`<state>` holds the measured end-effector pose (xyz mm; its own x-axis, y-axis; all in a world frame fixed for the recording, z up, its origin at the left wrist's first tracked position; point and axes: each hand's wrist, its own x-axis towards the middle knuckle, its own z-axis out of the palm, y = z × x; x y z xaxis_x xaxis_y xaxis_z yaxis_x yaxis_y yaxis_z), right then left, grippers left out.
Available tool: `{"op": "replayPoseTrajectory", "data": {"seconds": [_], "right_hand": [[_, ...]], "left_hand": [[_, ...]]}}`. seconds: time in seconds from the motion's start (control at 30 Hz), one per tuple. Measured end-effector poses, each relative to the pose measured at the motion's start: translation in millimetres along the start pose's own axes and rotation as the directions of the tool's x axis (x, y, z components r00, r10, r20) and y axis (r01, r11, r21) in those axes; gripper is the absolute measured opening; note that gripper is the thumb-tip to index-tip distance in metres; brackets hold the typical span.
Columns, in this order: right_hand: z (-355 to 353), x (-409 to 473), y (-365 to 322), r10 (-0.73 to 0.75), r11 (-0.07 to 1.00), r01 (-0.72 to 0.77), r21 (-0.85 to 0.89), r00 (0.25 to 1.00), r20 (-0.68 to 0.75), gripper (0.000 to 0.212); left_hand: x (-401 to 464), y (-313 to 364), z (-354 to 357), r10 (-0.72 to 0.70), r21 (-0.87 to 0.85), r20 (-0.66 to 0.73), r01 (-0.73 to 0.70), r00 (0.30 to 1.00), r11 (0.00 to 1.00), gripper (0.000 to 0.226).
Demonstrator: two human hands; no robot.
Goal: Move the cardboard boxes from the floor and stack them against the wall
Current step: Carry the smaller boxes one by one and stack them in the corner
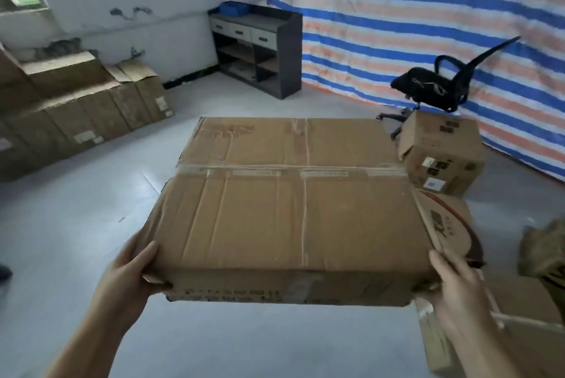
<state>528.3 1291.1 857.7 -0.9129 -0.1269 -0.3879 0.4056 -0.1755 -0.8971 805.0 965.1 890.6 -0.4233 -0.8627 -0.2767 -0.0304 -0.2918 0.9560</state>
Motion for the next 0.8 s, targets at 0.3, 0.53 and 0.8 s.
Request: {"op": "replayPoseTrajectory", "data": {"seconds": [0.3,0.53,0.8], "right_hand": [[161.5,15.1,23.8,0.002,0.994,0.024,-0.108,0.972,0.234,0.029],[294.9,64.4,35.1,0.033,0.982,0.050,-0.181,0.903,0.429,0.028],[482.7,161.9,15.3,0.039,0.954,0.149,-0.260,0.798,0.601,0.027]], "left_hand": [[52.0,18.6,-100.7,-0.026,-0.107,-0.219,0.003,0.975,0.994,0.033],[124.7,32.9,-133.6,-0.030,-0.151,-0.368,-0.028,0.929,0.988,0.033],[257.1,67.1,-135.4,-0.030,-0.224,-0.507,-0.098,0.862,0.970,0.037]]}}
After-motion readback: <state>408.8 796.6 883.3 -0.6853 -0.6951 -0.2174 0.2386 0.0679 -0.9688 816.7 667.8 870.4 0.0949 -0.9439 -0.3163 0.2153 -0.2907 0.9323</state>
